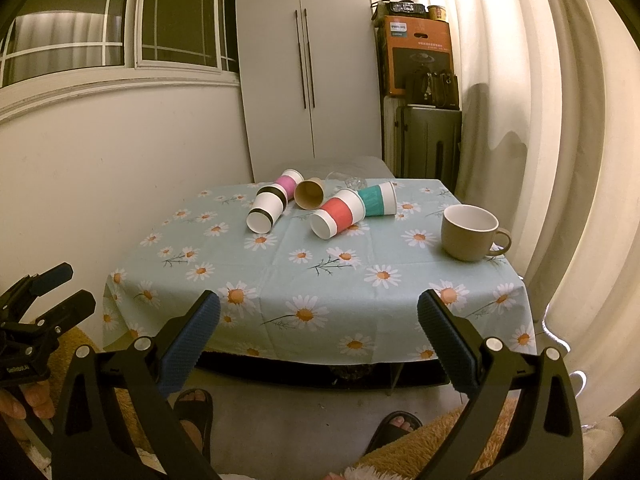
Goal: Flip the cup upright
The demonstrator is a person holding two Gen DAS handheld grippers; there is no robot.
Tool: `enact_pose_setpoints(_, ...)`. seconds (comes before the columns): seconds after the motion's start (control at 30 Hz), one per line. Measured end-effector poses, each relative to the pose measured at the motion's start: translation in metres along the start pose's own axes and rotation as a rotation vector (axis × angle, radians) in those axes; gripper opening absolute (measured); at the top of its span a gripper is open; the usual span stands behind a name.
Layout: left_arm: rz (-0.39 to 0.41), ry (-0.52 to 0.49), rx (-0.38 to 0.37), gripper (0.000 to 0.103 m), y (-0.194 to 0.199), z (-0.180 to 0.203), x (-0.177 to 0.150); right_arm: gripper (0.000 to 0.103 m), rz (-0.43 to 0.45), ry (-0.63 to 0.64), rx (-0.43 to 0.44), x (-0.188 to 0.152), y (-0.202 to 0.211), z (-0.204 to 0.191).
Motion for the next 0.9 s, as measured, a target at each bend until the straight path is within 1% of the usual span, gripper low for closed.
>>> enact_pose_setpoints(0.43,-0.001,-0.002,0.000,0.096,0.0000,0.0001,-0.0002,0.098,-0.004,0.000,-0.001,0.0026,-0.0010,-0.0015)
enact_pose_setpoints(0.5,-0.001,-0.004,-0.001,0.096,0.0002,0.0002,-0.0005,0.098,-0.005,0.002,0.000,-0.0044,-0.0058,0.0008)
enact_pose_setpoints(0.9,-0.002,-0.005,0.006,0.097,0.0010,0.0048,-0.0020,0.098,-0.012,0.008,-0.002,-0.0039,-0.0035,-0.0007)
Point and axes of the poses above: each gripper's, at about its wrist camera, not at the fingertips, and y roughly against the way its jaws point, z to its right, x to its top, the point moved 5 cm from there along -y, roughly the way its jaws point, and after that the axes turned 8 degrees about y, right-handed, at the moved point
